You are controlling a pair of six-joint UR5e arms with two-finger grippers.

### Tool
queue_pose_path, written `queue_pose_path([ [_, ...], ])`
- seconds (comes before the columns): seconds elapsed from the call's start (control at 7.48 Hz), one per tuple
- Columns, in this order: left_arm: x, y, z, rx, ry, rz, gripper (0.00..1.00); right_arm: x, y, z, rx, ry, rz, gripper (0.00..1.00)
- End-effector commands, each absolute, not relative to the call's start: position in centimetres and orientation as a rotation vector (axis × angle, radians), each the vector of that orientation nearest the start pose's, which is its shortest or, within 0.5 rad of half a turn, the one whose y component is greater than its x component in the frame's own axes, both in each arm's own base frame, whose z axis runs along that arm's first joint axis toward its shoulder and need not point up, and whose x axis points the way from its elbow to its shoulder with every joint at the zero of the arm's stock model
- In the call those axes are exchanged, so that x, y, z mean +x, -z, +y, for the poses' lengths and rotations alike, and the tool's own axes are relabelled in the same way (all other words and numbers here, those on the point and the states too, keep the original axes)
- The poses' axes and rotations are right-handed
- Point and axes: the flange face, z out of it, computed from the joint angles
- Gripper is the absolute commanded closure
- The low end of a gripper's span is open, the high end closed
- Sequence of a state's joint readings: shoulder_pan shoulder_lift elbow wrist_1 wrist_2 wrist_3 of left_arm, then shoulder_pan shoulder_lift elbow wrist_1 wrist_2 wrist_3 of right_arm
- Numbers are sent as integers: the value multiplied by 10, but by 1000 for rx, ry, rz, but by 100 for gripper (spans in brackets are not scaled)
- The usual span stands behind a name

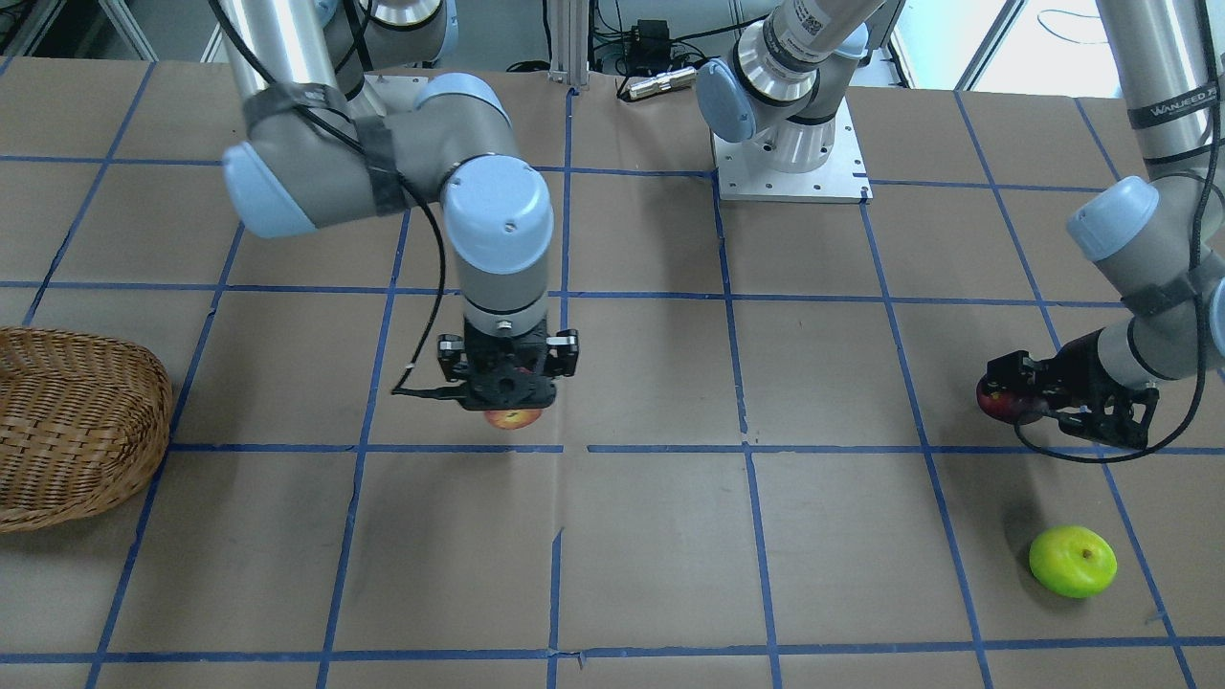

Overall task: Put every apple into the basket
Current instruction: 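Lift the red apple toward the basket with right while left grasps second red apple, then release the red apple into the basket while left sets second red apple at center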

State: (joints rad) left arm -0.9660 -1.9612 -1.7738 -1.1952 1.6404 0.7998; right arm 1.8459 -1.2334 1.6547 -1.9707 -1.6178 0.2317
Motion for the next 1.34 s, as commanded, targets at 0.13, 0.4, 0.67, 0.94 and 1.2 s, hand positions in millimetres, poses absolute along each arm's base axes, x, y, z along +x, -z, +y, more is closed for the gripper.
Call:
queue_pose_path([
  [0.13, 98, -263, -550, 101, -337, 3292, 92, 61, -336, -581, 118, -38, 3314, 70],
  [0.4, -49, -264, -566, -85, -324, 3219, 92, -79, -340, -578, -22, -95, 3291, 71],
  [0.67, -208, -269, -577, -404, -81, 3231, 92, -197, -332, -556, -98, -61, 3200, 82],
  [0.94, -279, -244, -573, -421, 0, 3247, 92, -272, -313, -550, -353, 70, 3204, 78],
  [1.2, -336, -232, -552, -337, 104, 3189, 90, -338, -276, -540, -378, 164, 3211, 73],
])
